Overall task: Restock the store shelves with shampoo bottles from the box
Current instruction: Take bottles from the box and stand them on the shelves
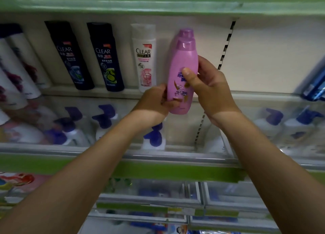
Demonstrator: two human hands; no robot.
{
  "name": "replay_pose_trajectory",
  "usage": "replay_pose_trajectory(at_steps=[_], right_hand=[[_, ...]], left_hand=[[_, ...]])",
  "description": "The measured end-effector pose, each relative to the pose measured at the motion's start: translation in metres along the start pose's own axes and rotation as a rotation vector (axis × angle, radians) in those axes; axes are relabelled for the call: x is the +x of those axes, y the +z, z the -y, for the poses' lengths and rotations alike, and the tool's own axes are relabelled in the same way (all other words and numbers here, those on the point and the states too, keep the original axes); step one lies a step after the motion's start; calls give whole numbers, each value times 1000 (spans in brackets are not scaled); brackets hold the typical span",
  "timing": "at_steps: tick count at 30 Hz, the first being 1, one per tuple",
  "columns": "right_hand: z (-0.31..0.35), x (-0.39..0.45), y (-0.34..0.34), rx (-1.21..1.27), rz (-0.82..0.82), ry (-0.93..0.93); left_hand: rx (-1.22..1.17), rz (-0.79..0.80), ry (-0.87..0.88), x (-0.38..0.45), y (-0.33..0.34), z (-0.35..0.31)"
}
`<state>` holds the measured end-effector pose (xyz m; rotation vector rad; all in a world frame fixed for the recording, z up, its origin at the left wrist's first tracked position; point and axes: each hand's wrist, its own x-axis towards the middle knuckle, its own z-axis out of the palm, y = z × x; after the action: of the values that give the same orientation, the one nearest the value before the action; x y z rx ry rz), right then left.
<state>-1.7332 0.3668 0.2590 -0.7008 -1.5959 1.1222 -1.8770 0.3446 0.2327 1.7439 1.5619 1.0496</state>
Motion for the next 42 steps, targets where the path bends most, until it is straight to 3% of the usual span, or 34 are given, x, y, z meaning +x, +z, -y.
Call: replay_pose_trajectory(at_steps=[6,21,31,37,42], right_hand=[[-7,11,-4,21,7,-30],[-12,21,-9,-33,20,-28],[-23,9,-19,-134,-67,52],[-5,-13,-19,-218,-140,96],[7,-52,-8,-55,-255,121]], left_hand=[[-146,-12,51,12,4,6],[-195,6,59,24,5,15],[-209,42,-51,19,-1,11],[-155,-155,-181,-14,-11,-2],[-160,-264,-88,-73,-17,-26]])
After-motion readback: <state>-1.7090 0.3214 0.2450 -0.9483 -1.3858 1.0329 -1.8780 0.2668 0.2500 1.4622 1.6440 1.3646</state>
